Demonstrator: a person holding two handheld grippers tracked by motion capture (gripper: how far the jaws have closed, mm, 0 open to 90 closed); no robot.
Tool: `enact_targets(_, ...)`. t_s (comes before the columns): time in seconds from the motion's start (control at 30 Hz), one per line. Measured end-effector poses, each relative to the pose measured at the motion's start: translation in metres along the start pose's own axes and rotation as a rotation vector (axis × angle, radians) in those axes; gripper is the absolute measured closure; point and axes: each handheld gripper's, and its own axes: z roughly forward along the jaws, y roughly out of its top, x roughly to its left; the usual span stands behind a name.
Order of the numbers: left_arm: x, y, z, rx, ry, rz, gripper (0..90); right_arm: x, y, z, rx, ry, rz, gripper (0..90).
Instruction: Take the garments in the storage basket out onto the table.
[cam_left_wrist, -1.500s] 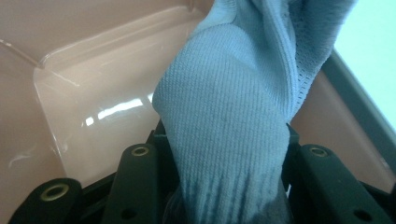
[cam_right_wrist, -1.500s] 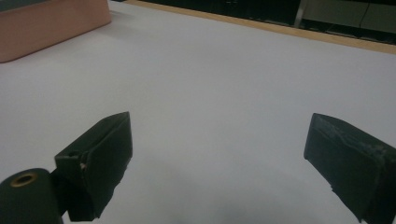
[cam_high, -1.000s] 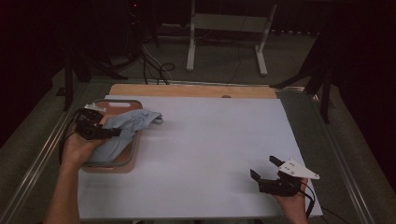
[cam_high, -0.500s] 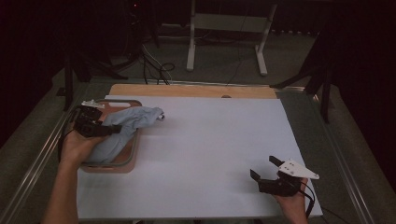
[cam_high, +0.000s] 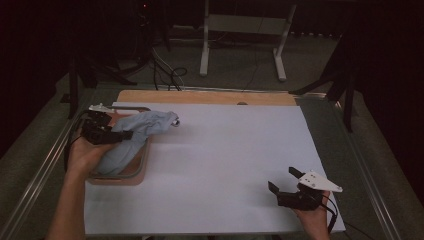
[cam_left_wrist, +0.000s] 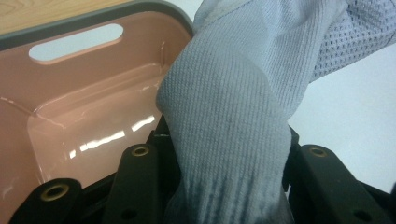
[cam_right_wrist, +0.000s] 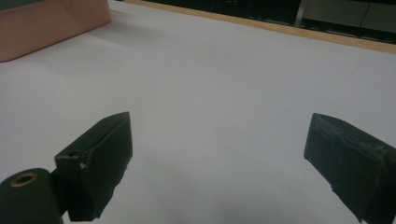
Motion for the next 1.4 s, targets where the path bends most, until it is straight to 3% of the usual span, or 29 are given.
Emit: enact_targets(1.4,-0.037,0.033,0.012,-0.013,-0.043,0.034,59.6,0.000,0.000,0.000,-0.002,0.002,0.001,7.6)
